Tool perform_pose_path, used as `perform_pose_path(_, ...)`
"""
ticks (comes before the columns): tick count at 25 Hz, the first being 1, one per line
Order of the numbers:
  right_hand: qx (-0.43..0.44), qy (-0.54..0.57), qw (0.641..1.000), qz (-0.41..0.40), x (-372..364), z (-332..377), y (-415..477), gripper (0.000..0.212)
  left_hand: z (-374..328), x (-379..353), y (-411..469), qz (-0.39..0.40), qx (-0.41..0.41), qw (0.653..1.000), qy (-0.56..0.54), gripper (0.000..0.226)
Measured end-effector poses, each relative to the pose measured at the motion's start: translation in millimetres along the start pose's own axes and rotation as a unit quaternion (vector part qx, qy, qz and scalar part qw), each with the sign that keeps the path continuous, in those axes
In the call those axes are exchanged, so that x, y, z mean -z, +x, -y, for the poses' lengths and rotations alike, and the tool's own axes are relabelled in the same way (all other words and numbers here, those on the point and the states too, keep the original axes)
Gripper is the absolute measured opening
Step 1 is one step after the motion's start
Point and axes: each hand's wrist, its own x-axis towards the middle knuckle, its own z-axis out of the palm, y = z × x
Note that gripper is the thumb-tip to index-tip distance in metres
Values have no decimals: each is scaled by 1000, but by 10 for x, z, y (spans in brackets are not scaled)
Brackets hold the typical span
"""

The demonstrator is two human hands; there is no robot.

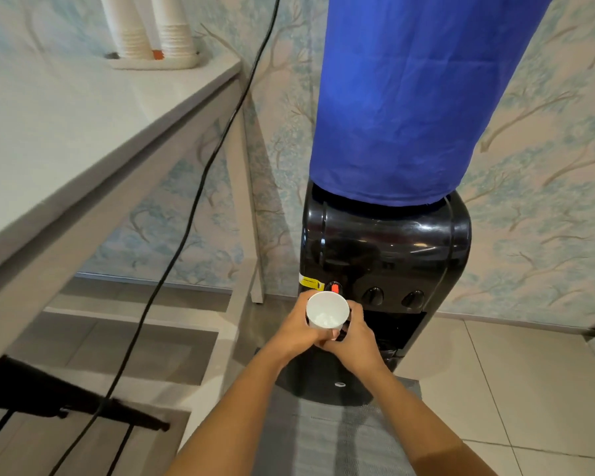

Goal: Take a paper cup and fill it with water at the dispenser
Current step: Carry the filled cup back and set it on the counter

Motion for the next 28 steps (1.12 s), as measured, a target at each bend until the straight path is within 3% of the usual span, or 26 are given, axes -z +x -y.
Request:
perform_pose_path(6, 105, 41, 992, -61, 14, 833, -141, 78, -790, 603, -309, -40, -60, 997, -9, 64)
perform_pose_path(14, 229, 50, 969, -71, 206, 2315, -50, 70, -1888, 1489, -546, -122, -133, 982, -56, 50)
perform_pose_path(18, 288, 35, 956, -51, 234, 3036, 19, 72, -2334, 1957, -633, -166, -159, 970, -82, 63)
perform_pose_path(28, 352, 88, 931, 43, -285, 4156, 49, 76, -2810, 3026, -1024, -252, -154, 954, -56, 55)
